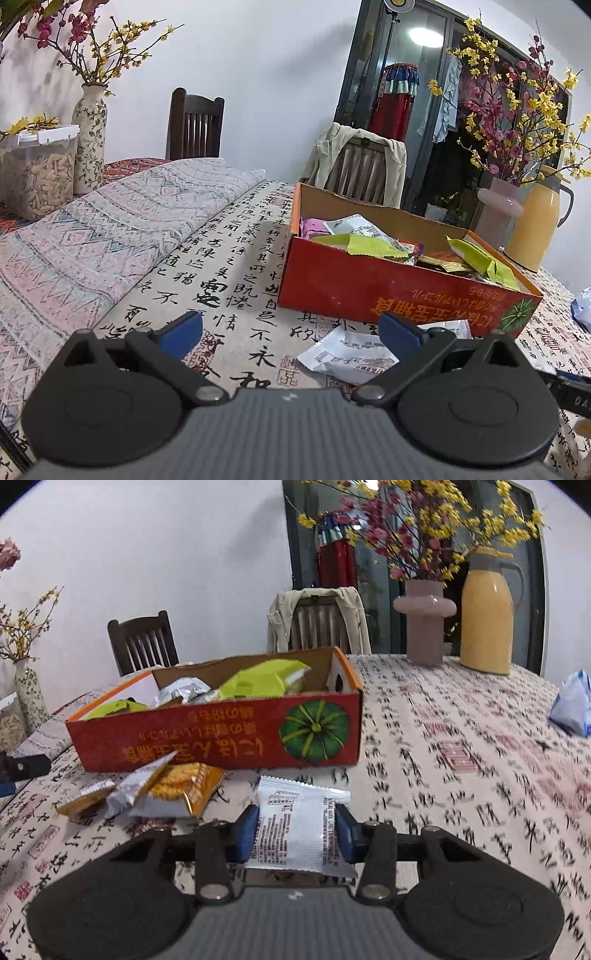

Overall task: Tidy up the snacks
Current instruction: 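Grasp a white packet with the right tool while the left grasps another white packet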

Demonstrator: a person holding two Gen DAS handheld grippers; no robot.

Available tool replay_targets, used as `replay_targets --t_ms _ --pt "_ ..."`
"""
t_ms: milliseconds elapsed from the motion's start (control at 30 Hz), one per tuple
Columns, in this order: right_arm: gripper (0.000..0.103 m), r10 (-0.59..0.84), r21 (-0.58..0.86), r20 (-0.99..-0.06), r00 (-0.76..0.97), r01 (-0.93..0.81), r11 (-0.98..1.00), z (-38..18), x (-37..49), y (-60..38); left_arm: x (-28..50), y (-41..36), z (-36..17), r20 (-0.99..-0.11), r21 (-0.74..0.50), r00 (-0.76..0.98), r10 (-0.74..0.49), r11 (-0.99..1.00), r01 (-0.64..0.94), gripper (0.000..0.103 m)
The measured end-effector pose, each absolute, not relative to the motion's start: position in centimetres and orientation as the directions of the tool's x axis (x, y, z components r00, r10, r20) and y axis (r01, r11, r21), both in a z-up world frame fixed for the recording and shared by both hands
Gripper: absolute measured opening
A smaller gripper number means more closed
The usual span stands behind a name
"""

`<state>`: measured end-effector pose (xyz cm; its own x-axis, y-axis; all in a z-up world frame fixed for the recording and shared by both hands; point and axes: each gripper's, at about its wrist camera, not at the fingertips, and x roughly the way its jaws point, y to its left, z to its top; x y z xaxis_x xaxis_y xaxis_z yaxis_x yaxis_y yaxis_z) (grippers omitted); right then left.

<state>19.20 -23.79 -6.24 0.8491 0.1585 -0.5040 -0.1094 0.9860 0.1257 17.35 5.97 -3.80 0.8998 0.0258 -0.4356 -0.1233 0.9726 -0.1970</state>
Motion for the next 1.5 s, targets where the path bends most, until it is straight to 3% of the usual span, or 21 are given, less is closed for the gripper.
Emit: replay_targets --t_ms 400,633,800,1167,1500 --pt "0.043 0.170 0.140 -0.481 0.860 -0.117 0.983 -6.4 18.6 -23.9 17.7 5.8 -3.8 -0.455 -0.173 0.889 0.052 0.974 -0.146 0.103" --pt "0.043 0.174 0.140 -0.475 0.863 -0.121 0.983 -6.4 18.5 -23.8 19.1 4.7 -3.4 -0.546 -0.108 0.835 0.067 0.983 -0.150 0.103" --pt "0.043 0.179 0.147 -0.469 0.865 -0.123 0.981 -6.4 18.5 -23.9 21.2 4.0 -2.5 -0.629 -0.169 0.777 0.024 0.971 -0.167 0.103" --pt "0.043 0.188 0.158 -0.452 0.872 -0.128 0.979 -6.3 18.3 -24.0 25.9 0.2 -2.7 -0.772 -0.069 0.624 0.121 0.960 -0.272 0.103" --pt "0.043 0.203 0.169 -0.441 0.874 -0.141 0.975 -6.3 18.1 -24.2 25.0 0.0 -3.2 -0.781 -0.010 0.606 0.152 0.967 -0.255 0.103"
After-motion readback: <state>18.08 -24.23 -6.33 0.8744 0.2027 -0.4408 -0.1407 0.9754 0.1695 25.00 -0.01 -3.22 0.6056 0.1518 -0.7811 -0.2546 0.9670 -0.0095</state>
